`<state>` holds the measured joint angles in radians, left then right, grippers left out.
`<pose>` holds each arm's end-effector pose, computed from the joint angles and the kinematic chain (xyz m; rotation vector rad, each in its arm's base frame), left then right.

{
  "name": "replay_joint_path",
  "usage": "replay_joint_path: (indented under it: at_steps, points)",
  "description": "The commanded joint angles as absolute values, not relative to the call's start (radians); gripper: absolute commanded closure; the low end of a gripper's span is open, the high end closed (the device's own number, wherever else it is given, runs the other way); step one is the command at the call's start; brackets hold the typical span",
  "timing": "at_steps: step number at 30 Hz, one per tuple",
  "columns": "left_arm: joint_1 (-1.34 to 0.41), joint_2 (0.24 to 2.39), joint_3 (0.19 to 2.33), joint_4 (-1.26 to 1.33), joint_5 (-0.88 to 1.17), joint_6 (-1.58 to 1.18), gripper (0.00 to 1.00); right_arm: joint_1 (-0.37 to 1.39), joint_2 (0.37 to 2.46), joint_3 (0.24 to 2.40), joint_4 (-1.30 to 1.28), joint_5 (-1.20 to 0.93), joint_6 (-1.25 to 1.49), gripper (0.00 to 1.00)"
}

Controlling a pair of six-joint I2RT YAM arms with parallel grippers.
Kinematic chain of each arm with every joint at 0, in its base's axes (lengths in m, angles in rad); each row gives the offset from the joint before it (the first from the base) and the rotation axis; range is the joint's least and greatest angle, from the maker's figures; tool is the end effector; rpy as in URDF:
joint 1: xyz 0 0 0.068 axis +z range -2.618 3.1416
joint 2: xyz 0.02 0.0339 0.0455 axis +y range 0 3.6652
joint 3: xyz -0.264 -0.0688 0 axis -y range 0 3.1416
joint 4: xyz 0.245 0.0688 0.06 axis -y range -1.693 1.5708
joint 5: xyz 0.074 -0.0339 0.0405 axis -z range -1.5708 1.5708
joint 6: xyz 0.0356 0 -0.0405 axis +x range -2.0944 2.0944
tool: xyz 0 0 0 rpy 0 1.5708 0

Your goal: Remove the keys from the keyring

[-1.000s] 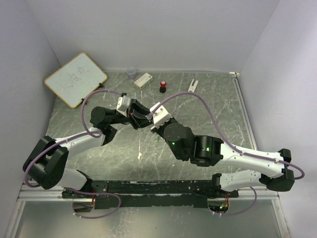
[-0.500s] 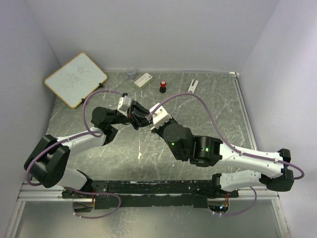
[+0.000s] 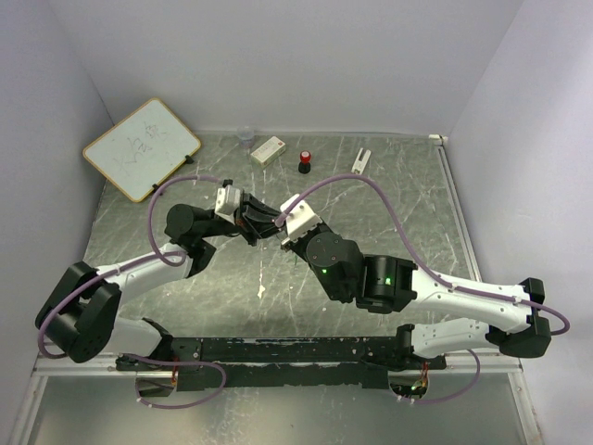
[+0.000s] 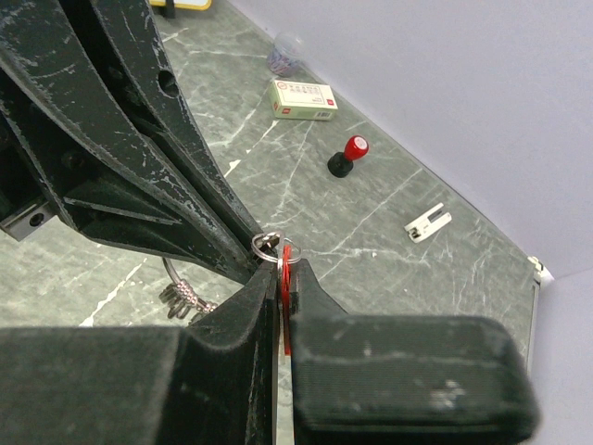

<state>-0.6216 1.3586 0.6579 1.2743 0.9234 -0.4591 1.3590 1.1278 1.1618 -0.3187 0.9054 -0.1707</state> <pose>0.2034 -0.1806 0.3113 0.9991 0.9291 -1.3813 0.0782 0.2305 0.3934 -0.7042 1.5968 0.0269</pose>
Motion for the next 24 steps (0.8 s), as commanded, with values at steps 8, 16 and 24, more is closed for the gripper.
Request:
replay_joint_path:
  at_steps: [8,16,24]
  points:
    - [-0.628,1.28,0.634,1.212,0.886,-0.369,0.93,1.361,1.123,1.219,-0.349,1.002,-0.156,1.0]
    - [-0.628,1.272,0.631,1.223,0.944,-0.372,0.93,1.36,1.136,1.249,-0.313,1.029,-0.175,1.0]
    - [-0.63,1.241,0.62,1.179,0.968,-0.308,0.93,1.36,1.229,1.423,-0.456,1.056,-0.095,1.0]
